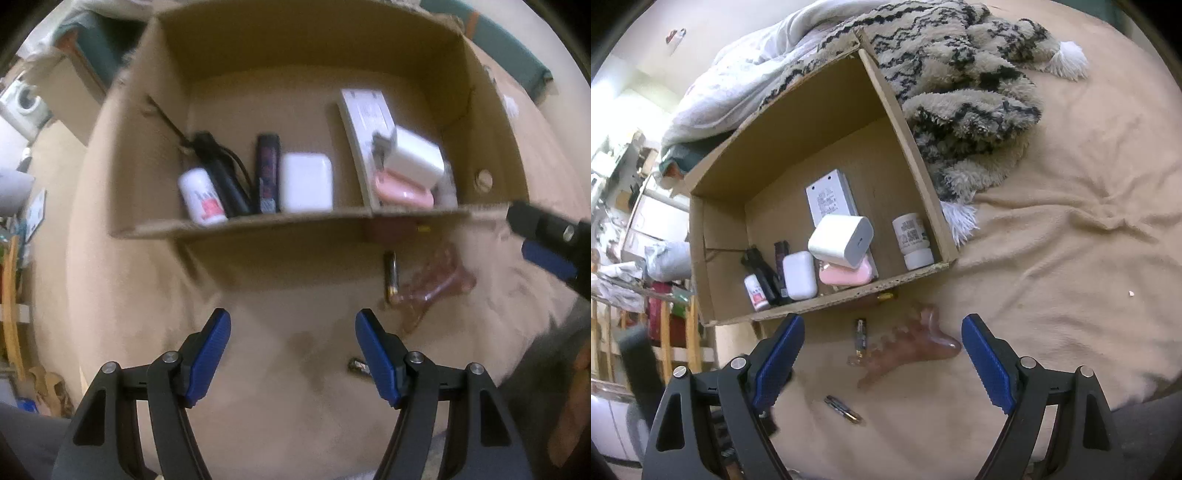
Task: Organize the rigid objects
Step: 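Withdraw both tools from the box toward the items on the bed, then grasp the AA battery with the left tool while the right tool grasps the pink comb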
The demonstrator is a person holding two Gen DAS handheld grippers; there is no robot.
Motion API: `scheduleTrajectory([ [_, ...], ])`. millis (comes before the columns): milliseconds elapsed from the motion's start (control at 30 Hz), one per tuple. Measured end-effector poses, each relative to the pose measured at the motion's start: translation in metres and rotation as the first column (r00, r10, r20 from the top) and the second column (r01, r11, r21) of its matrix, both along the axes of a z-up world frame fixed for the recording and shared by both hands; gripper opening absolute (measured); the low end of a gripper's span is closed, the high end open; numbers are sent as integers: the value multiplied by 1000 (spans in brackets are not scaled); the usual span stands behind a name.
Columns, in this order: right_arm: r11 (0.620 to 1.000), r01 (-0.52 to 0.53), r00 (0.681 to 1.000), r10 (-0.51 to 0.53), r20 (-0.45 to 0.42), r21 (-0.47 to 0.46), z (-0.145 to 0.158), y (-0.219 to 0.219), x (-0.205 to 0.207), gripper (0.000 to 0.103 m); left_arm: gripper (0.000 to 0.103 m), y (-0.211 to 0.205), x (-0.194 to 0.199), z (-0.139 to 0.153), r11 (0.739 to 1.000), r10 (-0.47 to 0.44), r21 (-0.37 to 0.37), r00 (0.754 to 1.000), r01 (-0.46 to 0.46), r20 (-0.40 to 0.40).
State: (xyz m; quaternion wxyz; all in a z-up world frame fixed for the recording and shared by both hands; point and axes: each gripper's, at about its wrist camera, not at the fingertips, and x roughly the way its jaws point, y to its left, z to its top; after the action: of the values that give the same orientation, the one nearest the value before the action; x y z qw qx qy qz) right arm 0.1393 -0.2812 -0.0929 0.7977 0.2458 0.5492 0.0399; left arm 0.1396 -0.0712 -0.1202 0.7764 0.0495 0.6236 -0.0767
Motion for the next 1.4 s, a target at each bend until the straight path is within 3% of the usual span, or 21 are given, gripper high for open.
scheduleTrajectory([
  [200, 1000, 10, 1000, -10, -22, 11, -5, -3, 3, 92, 67, -18, -5, -17, 995, -91, -42, 992, 87, -89],
  [433, 998, 43, 998, -40, -54, 47, -13, -14, 2, 92, 67, -57, -19, -35, 955, -297, -70, 940, 289, -171],
  [567, 996, 66, 995, -60, -84, 59, -20, -20, 2, 92, 67, -66, -20, -47, 939, -339, -10, 924, 343, -178],
  [600, 996, 66, 994, -61, -90, 61, -21, -20, 2, 92, 65, -66, -19, -48, 940, -338, -8, 924, 342, -178],
  [700, 997, 60, 994, -56, -97, 48, -23, -19, 3, 92, 39, -62, -16, -48, 944, -326, 0, 930, 330, -170],
  [867, 1000, 14, 992, -15, -126, -13, -30, -9, 8, 92, 39, -41, -2, -44, 966, -256, -22, 951, 256, -177],
  [967, 990, -100, 978, 78, -193, -103, -42, 10, 16, 92, 39, -20, 7, -40, 985, -168, 4, 973, 170, -156],
  [1167, 916, -325, 916, 244, -319, -234, -71, 54, 24, 92, 39, 25, 28, -27, 1000, 3, 17, 994, -1, -110],
  [1233, 875, -391, 896, 291, -336, -286, -77, 69, 28, 101, 39, 36, 33, -22, 999, 39, 7, 994, -38, -98],
  [1300, 843, -430, 884, 320, -342, -323, -82, 78, 30, 103, 39, 41, 35, -20, 998, 55, 8, 995, -55, -88],
  [1400, 827, -447, 879, 333, -343, -343, -89, 86, 35, 103, 39, 51, 40, -17, 998, 60, 1, 994, -60, -90],
])
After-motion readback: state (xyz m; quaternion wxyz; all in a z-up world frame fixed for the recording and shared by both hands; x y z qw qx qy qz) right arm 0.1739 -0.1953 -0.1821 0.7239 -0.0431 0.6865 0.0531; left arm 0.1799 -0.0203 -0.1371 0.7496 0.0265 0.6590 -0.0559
